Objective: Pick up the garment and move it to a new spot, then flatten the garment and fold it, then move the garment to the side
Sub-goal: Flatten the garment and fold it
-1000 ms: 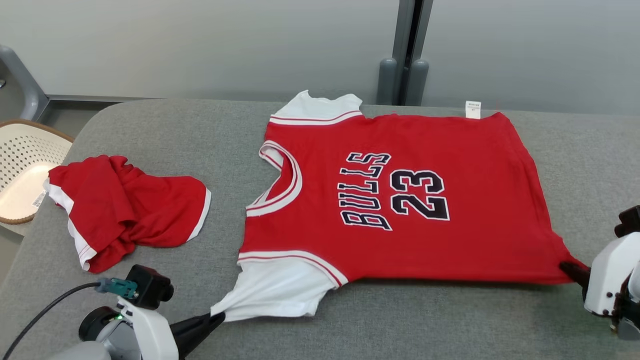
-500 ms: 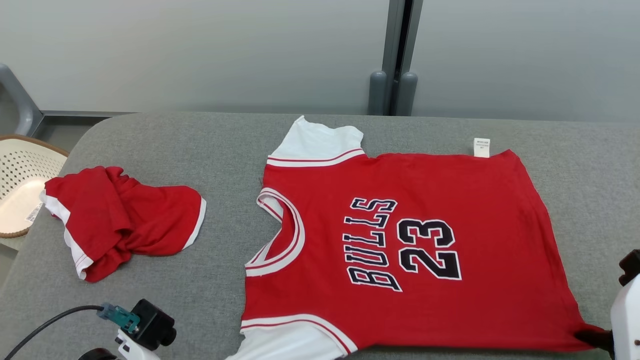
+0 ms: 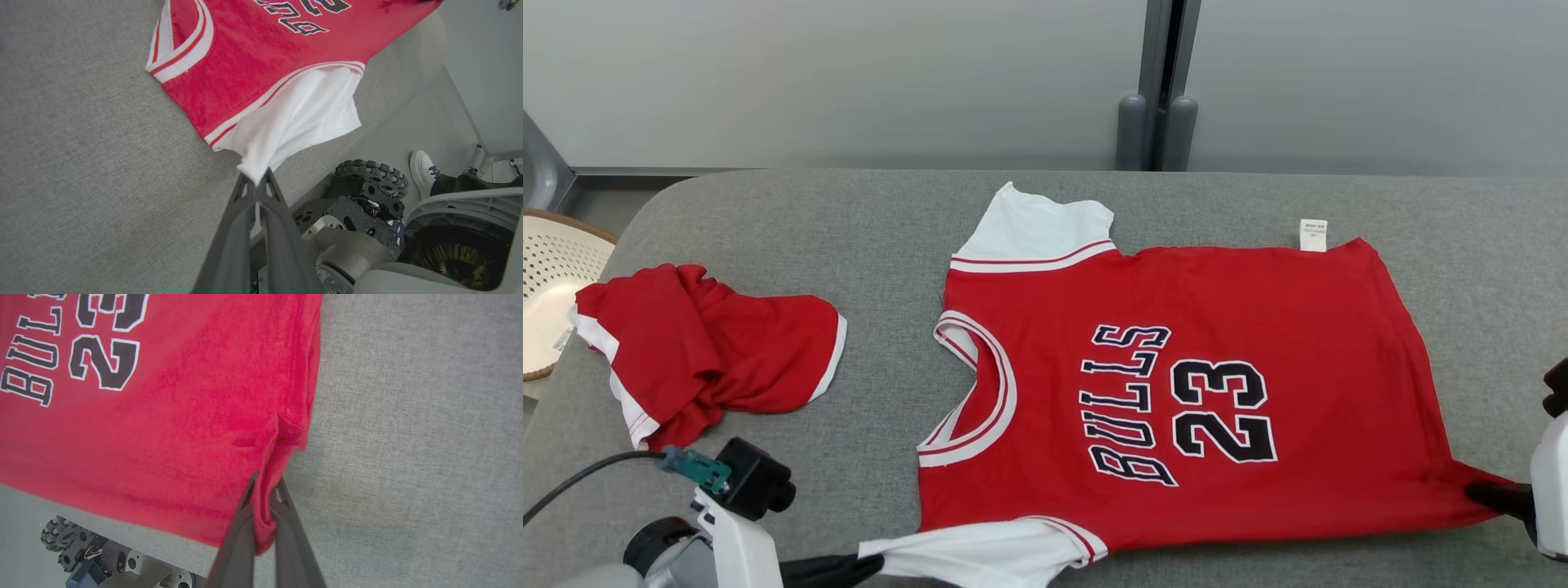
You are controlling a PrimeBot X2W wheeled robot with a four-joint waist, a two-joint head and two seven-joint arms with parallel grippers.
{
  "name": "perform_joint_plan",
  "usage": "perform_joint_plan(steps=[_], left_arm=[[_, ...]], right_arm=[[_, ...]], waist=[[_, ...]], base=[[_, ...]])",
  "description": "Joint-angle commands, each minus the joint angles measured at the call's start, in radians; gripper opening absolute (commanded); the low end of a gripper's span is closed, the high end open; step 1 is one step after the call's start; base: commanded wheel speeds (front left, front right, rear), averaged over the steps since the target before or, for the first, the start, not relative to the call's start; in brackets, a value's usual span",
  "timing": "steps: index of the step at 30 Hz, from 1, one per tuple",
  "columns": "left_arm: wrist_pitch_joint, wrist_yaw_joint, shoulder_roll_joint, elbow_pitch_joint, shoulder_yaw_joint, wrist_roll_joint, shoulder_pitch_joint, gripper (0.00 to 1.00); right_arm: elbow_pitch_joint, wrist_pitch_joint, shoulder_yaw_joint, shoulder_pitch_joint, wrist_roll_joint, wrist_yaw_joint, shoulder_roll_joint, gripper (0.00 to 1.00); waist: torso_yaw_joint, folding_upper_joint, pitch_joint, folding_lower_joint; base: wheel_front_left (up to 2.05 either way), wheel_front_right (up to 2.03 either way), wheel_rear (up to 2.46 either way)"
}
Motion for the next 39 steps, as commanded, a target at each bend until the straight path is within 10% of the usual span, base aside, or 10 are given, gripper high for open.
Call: perform_joint_plan(steps=[1,33,34,35,38,39], left_arm=[[0.003,0.003,-0.002,0.008,0.014,-0.003,-0.025,0.00],[-0.032,-0.009,-0.191,0.279,0.040,0.079,-0.296,0.00],[-0.037,-0.009,-0.196,0.290,0.037,0.081,-0.301,0.00],[-0.042,-0.009,-0.199,0.301,0.034,0.083,-0.305,0.00],[-0.073,-0.009,-0.210,0.338,0.033,0.086,-0.315,0.00],[-0.086,-0.009,-0.215,0.357,0.037,0.085,-0.318,0.44]], right_arm=[[-0.007,0.014,-0.018,-0.014,-0.026,-0.002,0.011,0.00],[0.012,-0.005,-0.158,-0.219,-0.335,-0.002,0.214,0.00],[0.017,-0.014,-0.160,-0.224,-0.341,-0.002,0.219,0.14],[0.022,-0.024,-0.159,-0.230,-0.345,-0.002,0.223,1.00],[0.039,-0.056,-0.162,-0.238,-0.355,-0.002,0.239,1.00],[0.045,-0.063,-0.162,-0.238,-0.353,-0.002,0.244,1.00]], waist=[[0.001,0.0000,0.007,0.0000],[-0.044,0.0000,0.194,0.0000],[-0.045,0.0000,0.195,0.0000],[-0.045,0.0000,0.197,0.0000],[-0.046,0.0000,0.197,0.0000],[-0.046,0.0000,0.196,0.0000]], base=[[0.00,0.00,0.00],[0.00,0.00,0.00],[0.00,0.00,0.00],[0.00,0.00,0.00],[0.00,0.00,0.00],[0.00,0.00,0.00]])
